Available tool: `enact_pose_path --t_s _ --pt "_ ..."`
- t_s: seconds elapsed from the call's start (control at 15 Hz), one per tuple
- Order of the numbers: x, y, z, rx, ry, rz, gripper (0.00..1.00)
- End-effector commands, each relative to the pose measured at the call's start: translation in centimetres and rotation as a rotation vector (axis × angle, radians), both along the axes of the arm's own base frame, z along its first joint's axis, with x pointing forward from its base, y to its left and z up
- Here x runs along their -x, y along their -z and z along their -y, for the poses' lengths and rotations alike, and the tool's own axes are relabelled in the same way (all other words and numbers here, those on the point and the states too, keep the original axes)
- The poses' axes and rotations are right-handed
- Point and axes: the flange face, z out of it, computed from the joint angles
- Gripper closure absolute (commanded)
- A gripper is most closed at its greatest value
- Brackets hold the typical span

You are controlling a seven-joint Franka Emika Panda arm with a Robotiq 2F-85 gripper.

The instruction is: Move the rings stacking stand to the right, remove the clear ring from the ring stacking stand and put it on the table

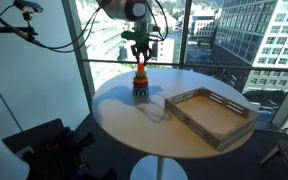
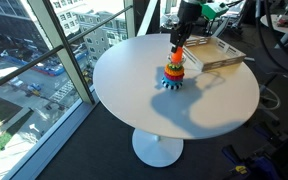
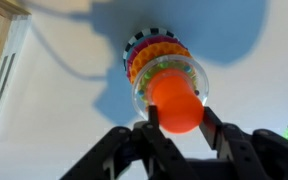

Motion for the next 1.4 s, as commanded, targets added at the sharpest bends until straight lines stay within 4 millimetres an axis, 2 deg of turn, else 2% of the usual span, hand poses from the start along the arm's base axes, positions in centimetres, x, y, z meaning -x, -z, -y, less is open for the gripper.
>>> enact_pose_path --t_s 0.0,0.4,1.33 --pt "0.3 -1.8 1.3 0.016 0.028 -0.015 0.79" --pt "-0.1 -2.3 4.7 0.025 0.106 -0.009 0.79" --pt "-0.4 -1.7 12.5 0.035 0.299 -0.011 0.79"
